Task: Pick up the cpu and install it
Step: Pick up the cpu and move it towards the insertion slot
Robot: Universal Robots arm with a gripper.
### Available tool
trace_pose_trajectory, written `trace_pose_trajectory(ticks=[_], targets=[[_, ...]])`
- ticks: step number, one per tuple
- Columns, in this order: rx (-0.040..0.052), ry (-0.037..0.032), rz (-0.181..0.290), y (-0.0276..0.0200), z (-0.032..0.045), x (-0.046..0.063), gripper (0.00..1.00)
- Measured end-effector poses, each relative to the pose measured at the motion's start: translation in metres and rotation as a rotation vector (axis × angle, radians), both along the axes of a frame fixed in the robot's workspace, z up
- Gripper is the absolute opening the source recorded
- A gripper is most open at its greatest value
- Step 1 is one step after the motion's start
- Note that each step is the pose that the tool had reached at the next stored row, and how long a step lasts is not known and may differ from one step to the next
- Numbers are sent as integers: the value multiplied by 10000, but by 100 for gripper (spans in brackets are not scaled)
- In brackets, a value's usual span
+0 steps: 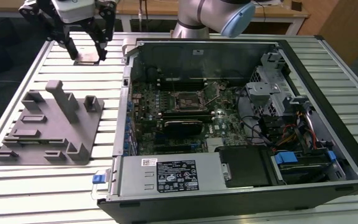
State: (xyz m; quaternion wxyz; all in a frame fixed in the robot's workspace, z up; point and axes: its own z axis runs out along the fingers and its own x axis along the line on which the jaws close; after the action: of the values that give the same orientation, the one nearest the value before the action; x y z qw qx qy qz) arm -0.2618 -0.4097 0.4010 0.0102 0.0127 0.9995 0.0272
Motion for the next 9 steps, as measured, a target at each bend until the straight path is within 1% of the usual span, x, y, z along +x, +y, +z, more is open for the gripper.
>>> trace_pose_trajectory(ticks=[6,9], targets=[[2,-1,0,0,-1,137,55],[1,-1,0,0,0,228,55]])
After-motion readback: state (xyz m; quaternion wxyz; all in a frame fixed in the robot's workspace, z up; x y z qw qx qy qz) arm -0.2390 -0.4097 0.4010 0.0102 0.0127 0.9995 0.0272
